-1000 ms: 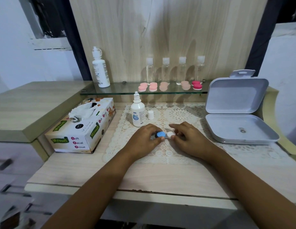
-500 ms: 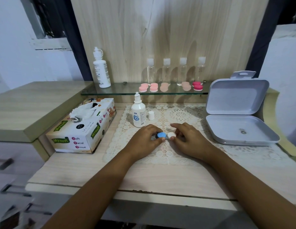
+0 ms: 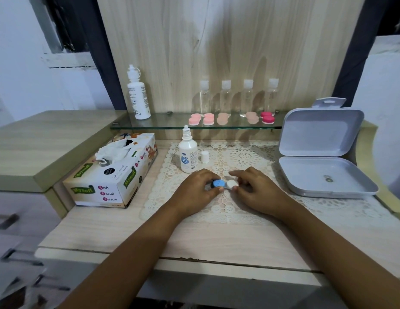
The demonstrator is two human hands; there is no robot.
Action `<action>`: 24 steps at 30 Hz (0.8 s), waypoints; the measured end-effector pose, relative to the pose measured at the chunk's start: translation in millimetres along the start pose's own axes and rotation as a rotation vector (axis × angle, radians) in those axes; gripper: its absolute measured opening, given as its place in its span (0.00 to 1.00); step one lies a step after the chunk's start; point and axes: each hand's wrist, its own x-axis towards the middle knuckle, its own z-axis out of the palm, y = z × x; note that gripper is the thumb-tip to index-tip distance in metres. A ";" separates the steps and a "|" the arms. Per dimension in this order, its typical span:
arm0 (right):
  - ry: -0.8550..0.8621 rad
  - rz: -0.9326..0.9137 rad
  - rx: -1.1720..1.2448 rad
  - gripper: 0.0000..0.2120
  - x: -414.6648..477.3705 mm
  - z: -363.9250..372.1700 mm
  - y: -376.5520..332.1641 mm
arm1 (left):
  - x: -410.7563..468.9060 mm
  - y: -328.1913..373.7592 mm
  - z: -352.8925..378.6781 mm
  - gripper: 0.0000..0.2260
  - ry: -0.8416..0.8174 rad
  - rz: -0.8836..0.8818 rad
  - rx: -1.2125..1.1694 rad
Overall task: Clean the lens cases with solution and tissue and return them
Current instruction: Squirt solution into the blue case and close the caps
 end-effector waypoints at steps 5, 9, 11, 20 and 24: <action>-0.004 0.004 -0.002 0.14 1.1 -1.5 0.7 | -0.5 1.9 -0.3 0.10 0.002 -0.003 0.001; -0.010 0.031 0.025 0.13 1.9 -2.2 0.5 | -0.5 2.3 -0.5 0.10 0.003 -0.004 0.005; -0.013 0.035 0.031 0.13 2.3 -2.5 0.0 | -0.2 1.7 -0.2 0.10 0.004 -0.002 0.008; -0.031 0.057 0.036 0.13 1.6 -5.6 -0.6 | -1.2 0.9 0.6 0.11 -0.014 -0.009 0.018; -0.008 0.101 0.082 0.11 3.2 -9.4 0.2 | -4.8 2.8 0.5 0.21 -0.037 -0.027 0.058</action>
